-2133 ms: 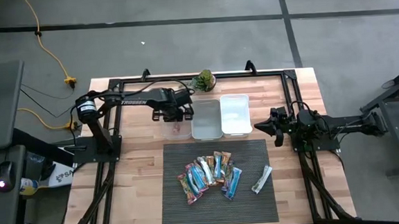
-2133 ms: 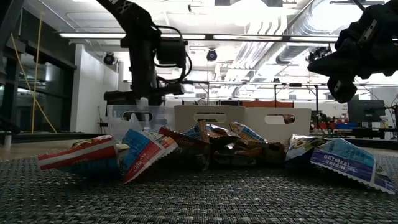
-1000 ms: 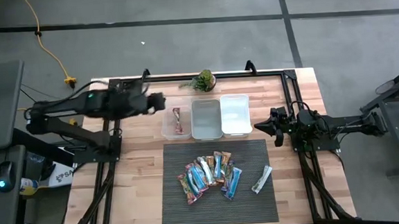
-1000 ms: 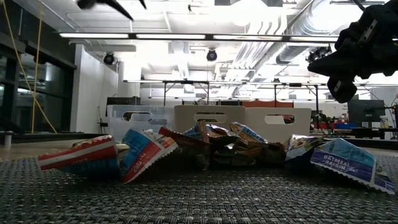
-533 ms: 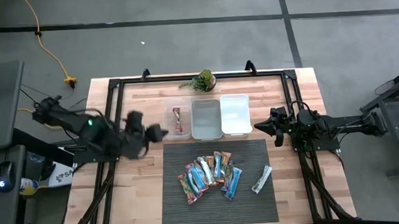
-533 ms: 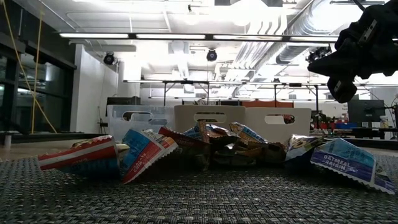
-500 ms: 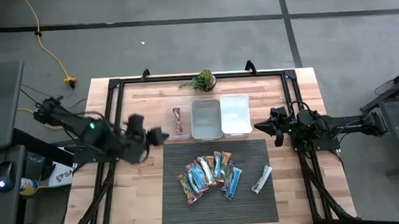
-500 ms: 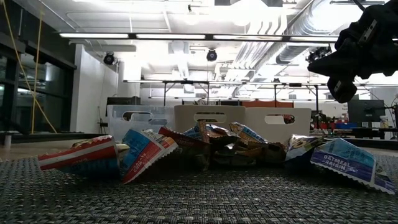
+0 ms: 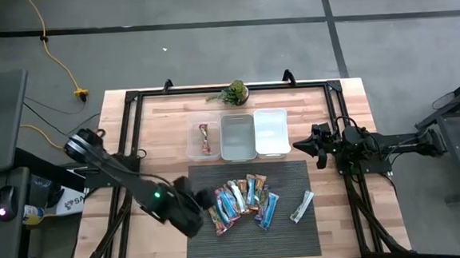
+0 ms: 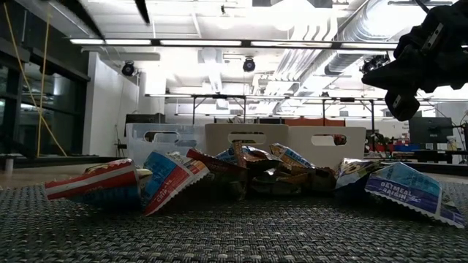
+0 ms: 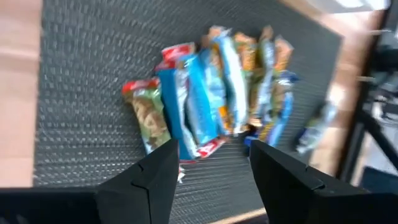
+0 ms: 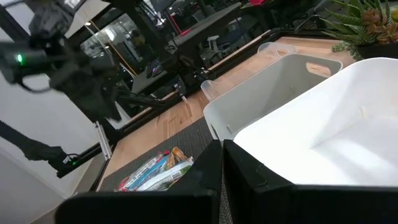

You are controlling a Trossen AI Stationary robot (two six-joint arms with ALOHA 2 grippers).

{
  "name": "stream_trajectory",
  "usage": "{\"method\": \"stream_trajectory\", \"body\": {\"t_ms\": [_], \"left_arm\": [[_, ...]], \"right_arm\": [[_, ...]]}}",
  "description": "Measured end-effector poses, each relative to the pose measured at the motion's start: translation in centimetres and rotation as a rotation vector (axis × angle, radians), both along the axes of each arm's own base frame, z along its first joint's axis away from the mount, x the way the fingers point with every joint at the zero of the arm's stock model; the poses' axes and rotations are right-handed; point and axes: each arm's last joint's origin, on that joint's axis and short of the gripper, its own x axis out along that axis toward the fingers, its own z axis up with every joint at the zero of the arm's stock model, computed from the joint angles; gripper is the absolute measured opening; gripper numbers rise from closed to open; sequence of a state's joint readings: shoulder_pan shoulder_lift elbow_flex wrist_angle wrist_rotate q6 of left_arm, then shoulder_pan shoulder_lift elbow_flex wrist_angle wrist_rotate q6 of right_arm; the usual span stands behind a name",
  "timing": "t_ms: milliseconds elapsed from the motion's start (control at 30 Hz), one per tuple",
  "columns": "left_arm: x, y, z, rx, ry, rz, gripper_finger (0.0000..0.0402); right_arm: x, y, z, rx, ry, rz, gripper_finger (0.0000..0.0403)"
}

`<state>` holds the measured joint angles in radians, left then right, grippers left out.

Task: Pick and place Granola Bars by type
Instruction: Put the red granola bar into the transparent bin

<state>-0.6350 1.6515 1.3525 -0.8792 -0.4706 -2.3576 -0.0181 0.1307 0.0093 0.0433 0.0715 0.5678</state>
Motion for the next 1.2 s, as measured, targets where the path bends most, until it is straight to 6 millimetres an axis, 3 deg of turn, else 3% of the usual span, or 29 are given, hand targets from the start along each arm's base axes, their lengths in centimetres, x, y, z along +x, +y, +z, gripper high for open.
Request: {"method": "stream_trajectory", "body": {"t_ms": [300, 533, 1200], "left_arm": [[3.3, -1.0, -4.5, -0.099, 0.074, 0.021, 0.0193], [4.2, -0.3, -6.5, -0.151, 0.199, 0.012, 0.0193], [4.8, -0.3, -8.4, -0.176, 0.273, 0.003, 0.0193]], "right_arm": [[0.0, 0.0, 0.0, 0.0, 0.0, 0.0, 0.0], [0.0, 0.0, 0.0, 0.0, 0.001, 0.0, 0.0], [0.0, 0.0, 0.0, 0.0, -0.001, 0.0, 0.0]]}}
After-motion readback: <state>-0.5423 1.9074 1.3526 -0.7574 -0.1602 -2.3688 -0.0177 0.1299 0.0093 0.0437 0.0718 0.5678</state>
